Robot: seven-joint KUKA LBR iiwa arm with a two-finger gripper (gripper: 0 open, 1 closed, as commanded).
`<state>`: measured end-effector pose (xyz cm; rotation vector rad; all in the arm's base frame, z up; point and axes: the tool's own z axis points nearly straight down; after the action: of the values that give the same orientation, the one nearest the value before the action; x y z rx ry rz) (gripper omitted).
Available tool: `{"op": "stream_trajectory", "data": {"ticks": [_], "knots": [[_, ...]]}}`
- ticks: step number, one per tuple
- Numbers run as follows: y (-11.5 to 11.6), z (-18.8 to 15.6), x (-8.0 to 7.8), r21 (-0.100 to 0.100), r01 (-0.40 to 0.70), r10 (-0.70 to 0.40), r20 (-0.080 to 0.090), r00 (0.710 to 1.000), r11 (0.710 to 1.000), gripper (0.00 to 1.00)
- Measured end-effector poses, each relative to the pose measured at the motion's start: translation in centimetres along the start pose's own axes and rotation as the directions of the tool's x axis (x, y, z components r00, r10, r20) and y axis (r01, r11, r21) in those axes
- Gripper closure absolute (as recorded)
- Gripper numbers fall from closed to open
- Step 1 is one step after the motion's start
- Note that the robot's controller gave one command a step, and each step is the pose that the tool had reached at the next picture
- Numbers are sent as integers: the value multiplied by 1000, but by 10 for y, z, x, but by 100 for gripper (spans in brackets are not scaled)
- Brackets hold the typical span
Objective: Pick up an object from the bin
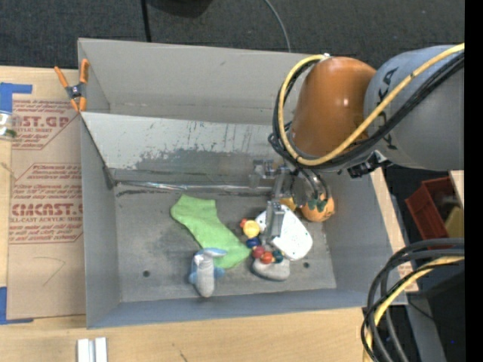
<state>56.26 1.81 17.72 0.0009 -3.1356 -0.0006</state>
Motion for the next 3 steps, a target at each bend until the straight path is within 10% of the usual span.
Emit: {"op": "stream_trajectory", "data": {"ticks": [3], "knots": [[-14, 66, 20, 0, -69, 69, 2, 998, 998, 0]]}}
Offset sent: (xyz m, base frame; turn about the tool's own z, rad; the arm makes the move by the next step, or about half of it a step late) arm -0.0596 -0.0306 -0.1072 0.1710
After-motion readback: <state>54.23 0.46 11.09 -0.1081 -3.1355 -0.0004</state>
